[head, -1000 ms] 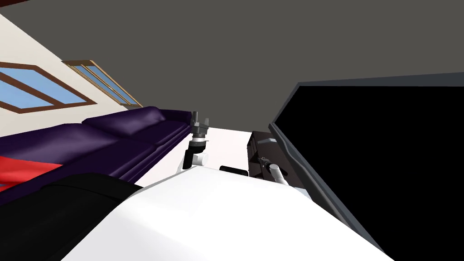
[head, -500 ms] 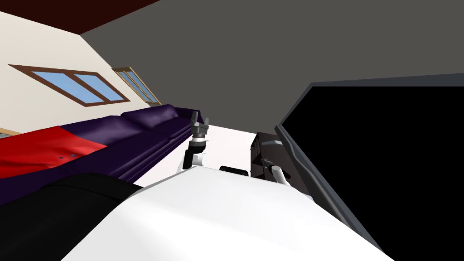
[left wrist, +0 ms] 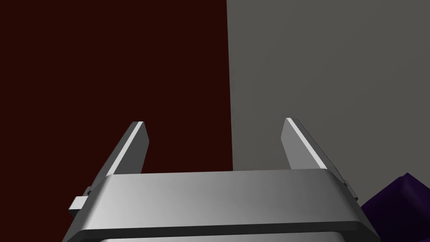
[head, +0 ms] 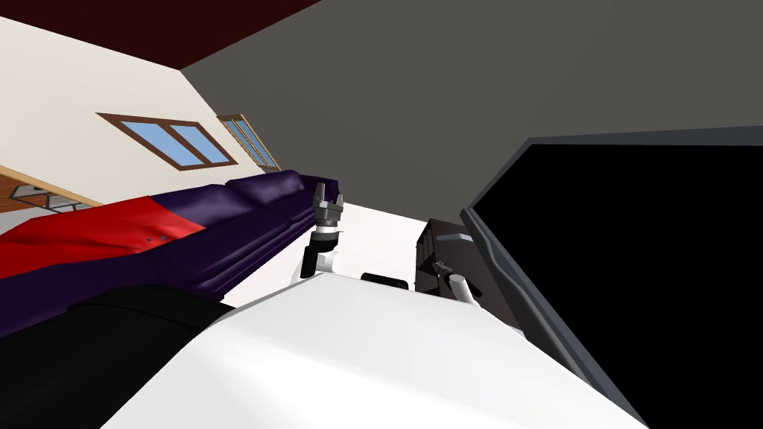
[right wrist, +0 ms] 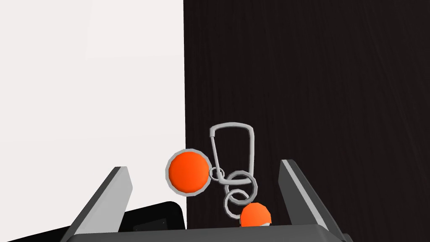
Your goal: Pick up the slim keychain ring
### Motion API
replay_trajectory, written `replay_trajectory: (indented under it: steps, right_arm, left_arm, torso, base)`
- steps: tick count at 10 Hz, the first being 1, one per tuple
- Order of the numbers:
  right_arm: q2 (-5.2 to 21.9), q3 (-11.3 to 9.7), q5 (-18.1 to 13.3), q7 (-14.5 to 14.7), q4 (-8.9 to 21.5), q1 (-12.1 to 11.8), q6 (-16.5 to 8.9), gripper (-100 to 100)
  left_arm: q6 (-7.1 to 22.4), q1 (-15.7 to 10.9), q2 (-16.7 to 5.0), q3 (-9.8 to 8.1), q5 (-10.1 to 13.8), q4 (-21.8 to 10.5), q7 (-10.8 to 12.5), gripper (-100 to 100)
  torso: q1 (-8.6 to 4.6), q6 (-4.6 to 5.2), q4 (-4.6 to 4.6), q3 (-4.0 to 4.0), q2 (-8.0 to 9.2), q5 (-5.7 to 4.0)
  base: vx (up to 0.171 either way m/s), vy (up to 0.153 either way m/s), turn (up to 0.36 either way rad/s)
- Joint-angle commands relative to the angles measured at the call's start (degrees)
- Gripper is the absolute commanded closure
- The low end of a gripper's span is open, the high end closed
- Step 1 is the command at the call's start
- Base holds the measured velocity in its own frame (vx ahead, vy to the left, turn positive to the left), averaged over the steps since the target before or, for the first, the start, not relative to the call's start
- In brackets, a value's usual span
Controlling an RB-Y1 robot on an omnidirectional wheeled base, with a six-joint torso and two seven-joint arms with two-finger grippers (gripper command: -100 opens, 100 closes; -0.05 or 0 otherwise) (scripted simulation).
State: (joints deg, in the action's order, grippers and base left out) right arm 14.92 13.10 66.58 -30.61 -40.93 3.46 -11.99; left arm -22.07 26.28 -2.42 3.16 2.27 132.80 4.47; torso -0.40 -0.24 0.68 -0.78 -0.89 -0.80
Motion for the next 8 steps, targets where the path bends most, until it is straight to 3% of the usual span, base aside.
replay_trajectory:
  steps: [1, 5, 6, 7, 8]
  right_arm:
    - [0.03, -0.05, 0.40, 0.14, 0.08, 0.02, 0.01, -100]
    - [0.03, -0.05, 0.40, 0.14, 0.08, 0.02, 0.01, -100]
    - [1.22, -1.54, 1.17, -2.73, -1.23, -2.67, 1.97, -100]
    - [1.22, -1.54, -4.99, -4.05, -1.85, -2.67, 1.97, -100]
    - [1.22, -1.54, -5.47, -5.43, -1.29, -2.67, 1.97, -100]
  left_arm:
    - [0.00, 0.00, 0.00, 0.00, 0.00, 0.00, 0.00, 0]
    - [0.00, 0.00, 0.00, 0.00, 0.00, 0.00, 0.00, 0]
    - [0.00, 0.00, 0.00, 0.00, 0.00, 0.00, 0.00, 0]
    - [0.00, -0.01, 0.00, 0.01, 0.00, 0.00, 0.00, 0]
    - [0.00, -0.01, 0.00, 0.01, 0.00, 0.00, 0.00, 0]
  torso:
    - [0.00, 0.00, 0.00, 0.00, 0.00, 0.00]
    - [0.00, 0.00, 0.01, 0.00, 0.00, 0.00]
    - [-0.04, 0.02, 0.01, -0.02, -0.03, 0.01]
    - [0.09, 0.02, 0.00, 0.07, 0.15, 0.04]
    - [0.07, 0.01, -0.02, 0.08, 0.16, 0.04]
  base:
    - [0.008, -0.006, -0.026]
    - [-0.001, 0.000, 0.002]
    - [-0.040, 0.045, 0.207]
    - [-0.046, 0.037, 0.171]
    - [-0.005, 0.004, 0.017]
